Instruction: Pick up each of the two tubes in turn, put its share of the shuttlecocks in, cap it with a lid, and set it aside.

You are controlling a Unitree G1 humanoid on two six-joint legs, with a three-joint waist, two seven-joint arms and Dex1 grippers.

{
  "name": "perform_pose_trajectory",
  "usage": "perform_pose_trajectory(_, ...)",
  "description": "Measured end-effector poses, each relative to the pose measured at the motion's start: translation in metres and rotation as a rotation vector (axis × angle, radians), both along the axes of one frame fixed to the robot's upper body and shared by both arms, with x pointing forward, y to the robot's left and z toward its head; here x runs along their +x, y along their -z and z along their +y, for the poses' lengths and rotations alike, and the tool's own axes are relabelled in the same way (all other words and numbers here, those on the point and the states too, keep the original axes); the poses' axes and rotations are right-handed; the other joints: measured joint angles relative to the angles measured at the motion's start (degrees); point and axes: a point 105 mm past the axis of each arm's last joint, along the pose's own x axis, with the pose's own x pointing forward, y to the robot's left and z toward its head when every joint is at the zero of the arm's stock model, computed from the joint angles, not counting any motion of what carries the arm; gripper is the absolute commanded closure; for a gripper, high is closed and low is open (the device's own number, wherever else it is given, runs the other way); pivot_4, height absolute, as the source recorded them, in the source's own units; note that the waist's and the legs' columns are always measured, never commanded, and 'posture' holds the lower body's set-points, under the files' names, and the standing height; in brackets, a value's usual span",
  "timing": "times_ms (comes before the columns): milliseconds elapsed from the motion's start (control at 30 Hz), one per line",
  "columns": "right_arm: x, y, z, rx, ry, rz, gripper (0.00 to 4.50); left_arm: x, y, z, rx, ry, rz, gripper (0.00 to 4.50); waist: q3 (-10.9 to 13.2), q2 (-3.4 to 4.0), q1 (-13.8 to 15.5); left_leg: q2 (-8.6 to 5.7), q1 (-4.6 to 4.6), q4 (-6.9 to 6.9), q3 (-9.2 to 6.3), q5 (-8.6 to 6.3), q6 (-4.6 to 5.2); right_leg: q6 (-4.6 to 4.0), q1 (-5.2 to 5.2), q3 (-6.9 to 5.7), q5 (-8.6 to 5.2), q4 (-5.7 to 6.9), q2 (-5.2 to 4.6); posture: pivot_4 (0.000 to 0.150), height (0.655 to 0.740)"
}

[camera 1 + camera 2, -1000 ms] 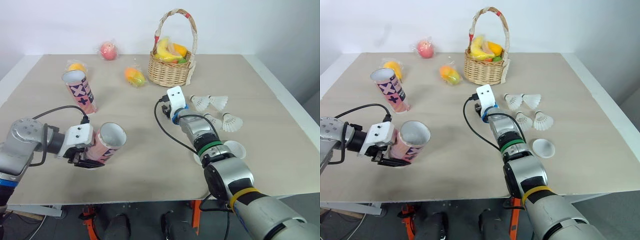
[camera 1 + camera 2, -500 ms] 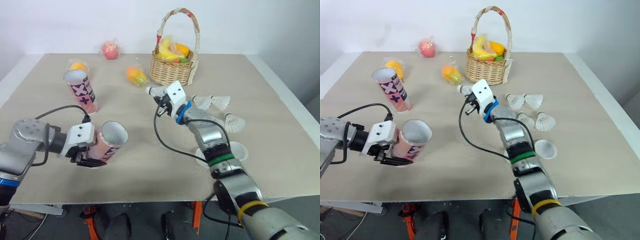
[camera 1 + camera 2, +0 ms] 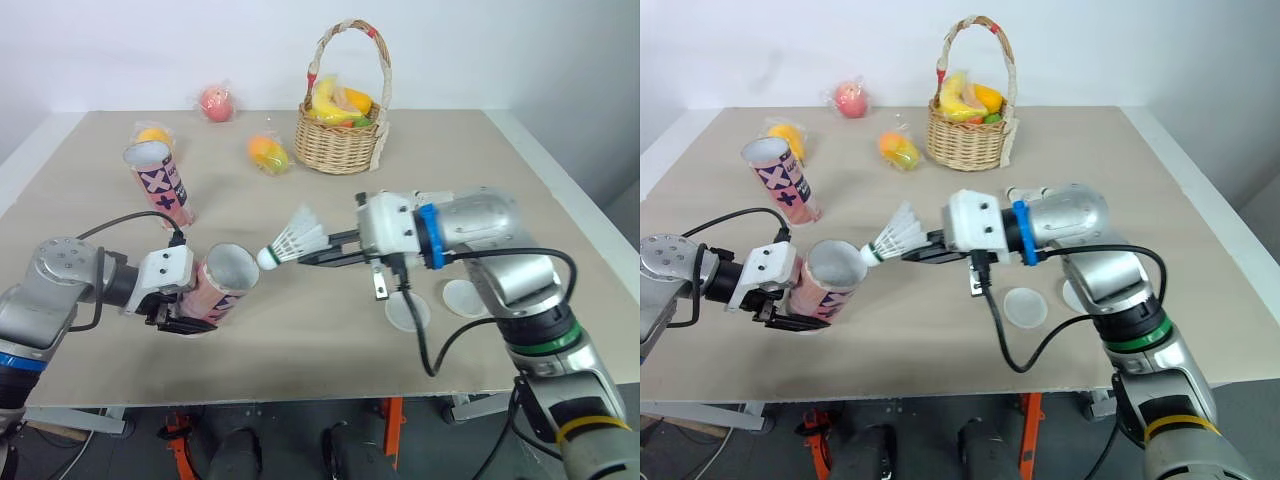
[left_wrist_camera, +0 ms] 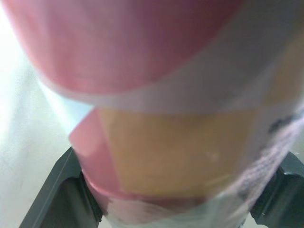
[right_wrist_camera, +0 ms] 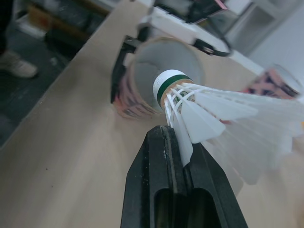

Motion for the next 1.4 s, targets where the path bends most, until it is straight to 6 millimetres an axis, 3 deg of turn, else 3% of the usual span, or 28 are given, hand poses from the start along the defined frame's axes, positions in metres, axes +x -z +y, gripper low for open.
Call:
perform_pose_trajectory(300,0.006,0.013,0.034,-0.092,-0.088,-0.042,4.46,0.001,-0.001,-0.001,0.0,0.015,0.009,1.16,0.0,0.0,0.2,-0.03,-0.09,-0.04,0.0,0.0,-0.02,-0.09,-0.04,-0.01,-0.06,0.0,-0.06,0.15,0.74)
perform_pose_trajectory(400,0.006,0.013,0.04,-0.087,-0.103,-0.024,3.57,0.001,-0.001,-0.001,0.0,0.015,0.009,1.16,0.0,0.0,0.2,-0.03,-0.08,-0.03,0.0,0.0,-0.02,-0.09,-0.03,-0.02,-0.06,0.01,-0.06,0.15,0.74)
perform_pose_trajectory(600,0.007,0.004,0.037,-0.044,-0.099,0.092,1.32,0.0,-0.001,-0.002,0.002,0.02,0.007,1.16,0.0,0.0,0.2,-0.03,-0.08,-0.01,0.0,0.0,-0.02,-0.07,-0.01,-0.03,-0.04,0.01,-0.09,0.15,0.74)
perform_pose_trajectory(767,0.02,-0.022,0.003,0.086,0.007,0.23,1.32,0.001,0.0,-0.003,-0.002,0.025,0.003,1.16,0.0,0.0,0.3,-0.06,-0.08,-0.01,0.0,0.0,-0.02,-0.09,0.0,-0.03,-0.02,0.0,-0.13,0.15,0.74)
perform_pose_trajectory(867,0.026,-0.027,-0.019,0.176,0.101,0.271,1.32,0.001,0.0,-0.004,-0.005,0.026,0.002,1.16,0.0,-0.02,0.4,-0.1,-0.08,-0.03,-0.05,0.0,-0.02,-0.11,0.05,-0.05,-0.05,0.0,-0.13,0.15,0.74)
perform_pose_trajectory(1000,0.058,-0.004,-0.073,0.336,0.527,0.341,1.32,0.001,0.0,-0.005,-0.007,0.03,0.0,1.16,0.0,-0.02,0.3,-0.21,-0.11,-0.07,-0.02,0.0,-0.02,-0.06,0.02,0.04,-0.06,0.0,-0.2,0.15,0.74)
perform_pose_trajectory(1100,0.063,0.023,-0.111,0.489,0.899,0.419,1.32,0.0,0.0,-0.005,-0.009,0.03,0.0,1.16,0.0,0.03,0.4,-0.22,-0.13,-0.11,-0.07,-0.01,-0.03,-0.08,0.02,0.04,-0.08,0.01,-0.19,0.15,0.74)
perform_pose_trajectory(1267,0.047,0.029,-0.123,0.604,1.137,0.428,1.32,0.001,0.002,-0.005,-0.01,0.03,0.003,1.16,0.0,0.26,0.2,-0.26,-0.1,-0.08,-0.05,0.01,-0.05,0.27,0.02,0.12,-0.14,0.0,-0.19,0.15,0.74)
perform_pose_trajectory(1400,0.027,0.05,-0.121,0.527,1.218,0.438,1.32,0.004,0.002,-0.007,-0.017,0.046,0.0,1.16,-0.1,0.24,0.3,-0.32,-0.1,0.03,-0.02,0.02,-0.05,0.33,0.09,0.15,-0.14,-0.01,-0.26,0.15,0.74)
